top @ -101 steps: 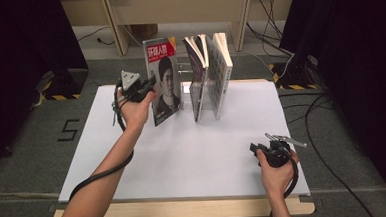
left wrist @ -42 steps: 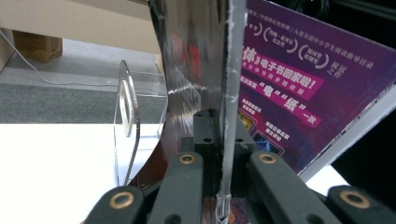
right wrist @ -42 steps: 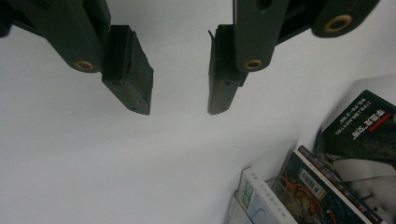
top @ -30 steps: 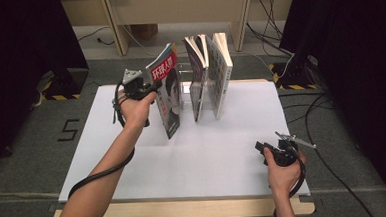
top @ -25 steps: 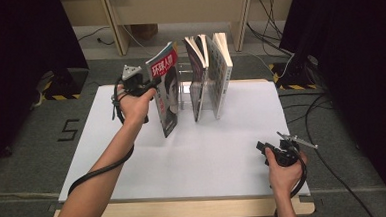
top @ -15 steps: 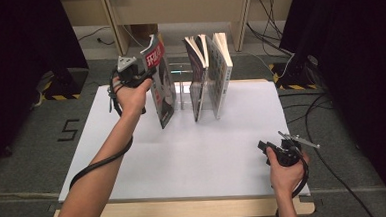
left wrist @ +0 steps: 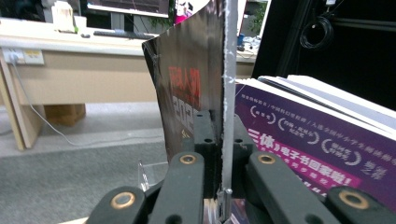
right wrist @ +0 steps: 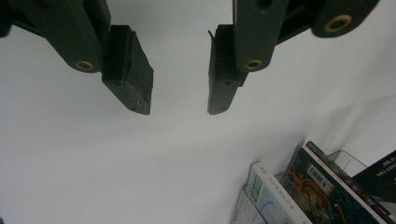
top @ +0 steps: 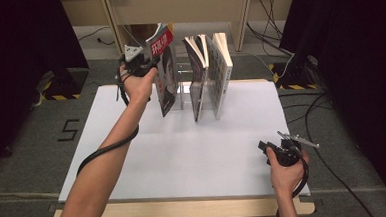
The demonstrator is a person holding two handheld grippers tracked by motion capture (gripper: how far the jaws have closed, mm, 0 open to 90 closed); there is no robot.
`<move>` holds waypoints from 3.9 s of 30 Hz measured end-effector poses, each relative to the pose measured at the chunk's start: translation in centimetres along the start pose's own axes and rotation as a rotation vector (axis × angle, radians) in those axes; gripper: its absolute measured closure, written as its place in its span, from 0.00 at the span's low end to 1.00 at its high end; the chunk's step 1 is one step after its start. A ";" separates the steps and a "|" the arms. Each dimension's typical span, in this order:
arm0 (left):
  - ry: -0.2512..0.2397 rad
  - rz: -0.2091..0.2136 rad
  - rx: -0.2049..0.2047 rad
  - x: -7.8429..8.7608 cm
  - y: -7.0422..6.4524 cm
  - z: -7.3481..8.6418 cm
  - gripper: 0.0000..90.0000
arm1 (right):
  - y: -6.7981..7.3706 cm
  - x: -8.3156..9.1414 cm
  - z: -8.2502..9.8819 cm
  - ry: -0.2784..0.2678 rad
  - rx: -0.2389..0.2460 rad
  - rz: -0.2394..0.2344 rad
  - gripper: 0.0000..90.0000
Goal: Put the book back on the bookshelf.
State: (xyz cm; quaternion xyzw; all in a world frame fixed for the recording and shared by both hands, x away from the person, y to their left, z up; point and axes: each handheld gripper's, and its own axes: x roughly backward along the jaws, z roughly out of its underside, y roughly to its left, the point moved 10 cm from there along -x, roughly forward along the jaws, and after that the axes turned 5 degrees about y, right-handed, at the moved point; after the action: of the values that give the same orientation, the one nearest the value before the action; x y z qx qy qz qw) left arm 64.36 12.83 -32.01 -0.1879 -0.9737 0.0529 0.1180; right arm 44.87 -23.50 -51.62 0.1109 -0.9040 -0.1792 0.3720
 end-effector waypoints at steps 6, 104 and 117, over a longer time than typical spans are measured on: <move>0.015 -0.006 0.033 -0.2 1.0 3.4 0.96 | 0.0 -0.1 0.2 0.012 0.018 -0.003 0.69; 0.044 -0.069 -0.009 -0.3 1.7 1.3 0.96 | -0.6 0.0 0.2 0.013 -0.012 -0.013 0.69; 0.056 -0.102 -0.018 1.5 3.0 2.9 0.95 | -0.7 0.2 0.1 0.003 -0.016 -0.012 0.69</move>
State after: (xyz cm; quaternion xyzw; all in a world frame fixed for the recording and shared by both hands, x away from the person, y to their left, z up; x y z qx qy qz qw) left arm 63.36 15.96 -34.98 -0.1405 -0.9787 0.0328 0.1463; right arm 44.74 -24.20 -51.83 0.1134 -0.9012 -0.1883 0.3734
